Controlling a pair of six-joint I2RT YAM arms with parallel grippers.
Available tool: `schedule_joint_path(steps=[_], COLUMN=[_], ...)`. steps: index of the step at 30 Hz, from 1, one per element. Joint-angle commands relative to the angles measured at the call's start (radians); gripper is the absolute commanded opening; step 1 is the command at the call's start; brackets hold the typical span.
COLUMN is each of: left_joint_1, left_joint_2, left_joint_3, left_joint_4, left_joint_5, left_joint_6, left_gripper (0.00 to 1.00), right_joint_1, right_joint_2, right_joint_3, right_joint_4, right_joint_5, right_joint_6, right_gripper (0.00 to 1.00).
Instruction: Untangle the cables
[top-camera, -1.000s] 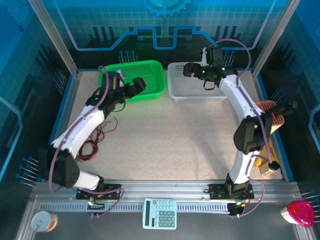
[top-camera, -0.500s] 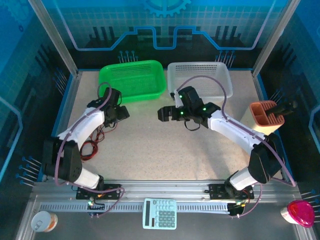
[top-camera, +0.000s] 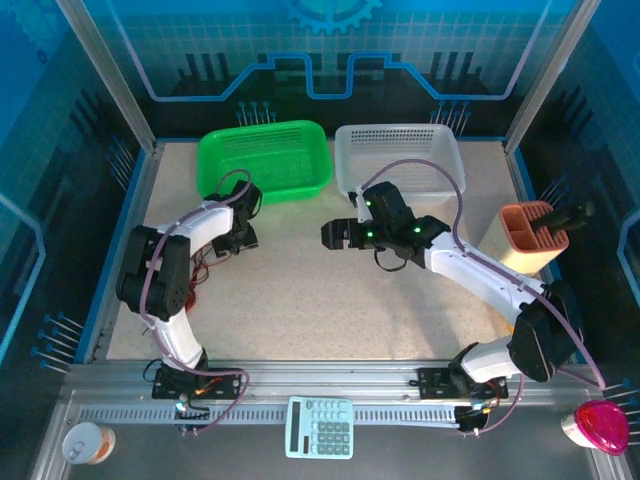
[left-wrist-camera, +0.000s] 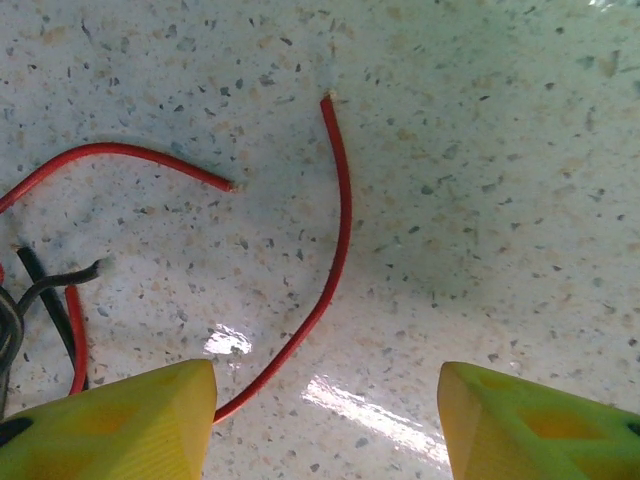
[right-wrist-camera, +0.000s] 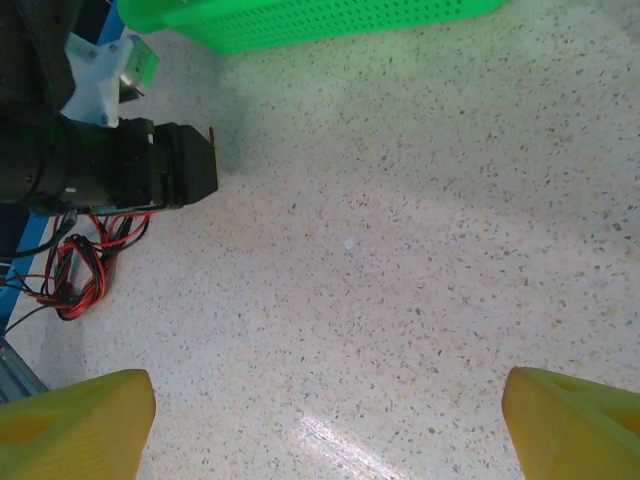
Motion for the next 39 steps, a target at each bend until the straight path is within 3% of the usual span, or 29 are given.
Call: schedule_joint_path(steps=[1,11,19,25,28,32,39], left_joint_1=[0.005,0.039,0.039,0.039,0.030,-0.039,-0.272], left_joint_2=[0.021,0.044,0.047,0.036,-0.007,-0.109,-0.182], left_joint_3=[0.022,-0.043,-0.058,-0.061,-0.067,-0.046,0.081], left_joint_4=[-0.017,0.055,0.077,0.066,0.060,0.043,0.031], left_joint_5=[-0.036,-0.015,-0.005,0.023,0.073,0.178,0.263], left_joint_6=[0.030,0.037,0.047,0.060,0.073,0.108,0.163], left_gripper=[0.61,0.56,0.32,0.00,0.00,0.00,0.00], right_joint_1=[0.004,0.003,0.004,0.003,0.003,-0.001,-0.056], right_joint_2=[-0.032,-0.062,-0.097,-0.119,-0.128,-0.125,-0.114], right_joint_3=[0.007,0.019,0.031,0.035,0.034,0.026,0.000], right_joint_4=[-0.012,-0.039,-0.058,-0.068,-0.073,-0.074,-0.062], right_joint_5=[0.028,0.053,0.076,0.093,0.101,0.101,0.081], right_joint_6=[-0.004,-0.003,-0.004,-0.007,-0.015,-0.026,-0.038], right_gripper=[0.91,0.91,0.91,0.91,0.91,0.91,0.92])
